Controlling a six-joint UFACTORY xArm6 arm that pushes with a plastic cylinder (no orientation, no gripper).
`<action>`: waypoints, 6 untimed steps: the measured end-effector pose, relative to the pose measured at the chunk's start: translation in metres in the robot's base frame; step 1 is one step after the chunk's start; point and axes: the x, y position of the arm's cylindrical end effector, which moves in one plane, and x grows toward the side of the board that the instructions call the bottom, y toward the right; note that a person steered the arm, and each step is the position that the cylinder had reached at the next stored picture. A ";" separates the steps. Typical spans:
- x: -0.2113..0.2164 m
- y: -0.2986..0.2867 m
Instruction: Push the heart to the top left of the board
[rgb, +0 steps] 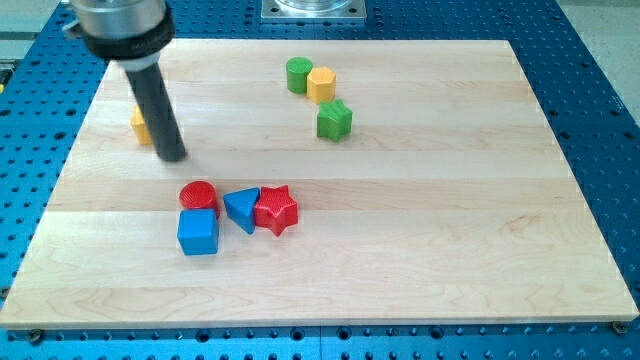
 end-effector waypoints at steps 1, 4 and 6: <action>-0.032 -0.028; -0.152 -0.037; -0.038 -0.022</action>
